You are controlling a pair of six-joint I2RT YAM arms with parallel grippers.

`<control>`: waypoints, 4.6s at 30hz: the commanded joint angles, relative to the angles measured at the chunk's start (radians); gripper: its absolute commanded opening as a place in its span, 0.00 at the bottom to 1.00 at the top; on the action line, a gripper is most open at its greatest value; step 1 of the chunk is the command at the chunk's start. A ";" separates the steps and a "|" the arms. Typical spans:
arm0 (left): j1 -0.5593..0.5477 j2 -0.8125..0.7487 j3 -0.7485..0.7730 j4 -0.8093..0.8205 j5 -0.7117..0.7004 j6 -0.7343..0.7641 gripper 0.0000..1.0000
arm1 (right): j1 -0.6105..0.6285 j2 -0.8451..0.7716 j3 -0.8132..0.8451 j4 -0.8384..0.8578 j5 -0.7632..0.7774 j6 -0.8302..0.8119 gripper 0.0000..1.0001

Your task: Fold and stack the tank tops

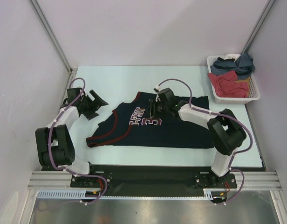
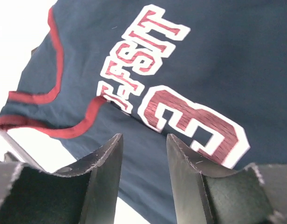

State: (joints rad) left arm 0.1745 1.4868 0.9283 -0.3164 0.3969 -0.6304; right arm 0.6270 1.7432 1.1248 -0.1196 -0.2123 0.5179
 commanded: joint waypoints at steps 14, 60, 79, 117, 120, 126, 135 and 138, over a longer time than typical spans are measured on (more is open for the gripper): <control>-0.151 0.256 0.015 0.257 -0.032 -0.109 0.80 | 0.039 0.321 0.210 0.150 -0.220 -0.076 0.30; -0.239 0.171 -0.095 0.435 -0.092 -0.163 0.74 | -0.102 0.464 0.119 0.255 -0.302 0.097 0.00; -0.251 0.237 -0.083 0.557 -0.052 -0.225 0.72 | -0.107 0.473 0.124 0.248 -0.299 0.099 0.00; -0.431 -0.037 -0.292 0.907 -0.591 0.210 0.07 | -0.116 0.503 0.144 0.167 -0.256 0.116 0.00; -0.500 -0.048 -0.283 0.861 -0.716 0.289 0.20 | -0.115 0.503 0.144 0.166 -0.254 0.117 0.00; -0.543 -0.017 -0.207 0.706 -0.770 0.293 0.60 | -0.118 0.501 0.144 0.161 -0.253 0.116 0.00; -0.382 -0.022 -0.094 0.494 -0.559 0.121 0.75 | -0.119 0.500 0.142 0.163 -0.257 0.117 0.00; -0.323 -0.007 -0.083 0.497 -0.440 0.077 0.76 | -0.119 0.500 0.142 0.163 -0.259 0.120 0.00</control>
State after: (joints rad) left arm -0.1928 1.4708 0.8024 0.2146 -0.2134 -0.4759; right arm 0.5308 2.1860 1.2869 0.1661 -0.6228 0.6815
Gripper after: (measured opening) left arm 0.756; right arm 0.009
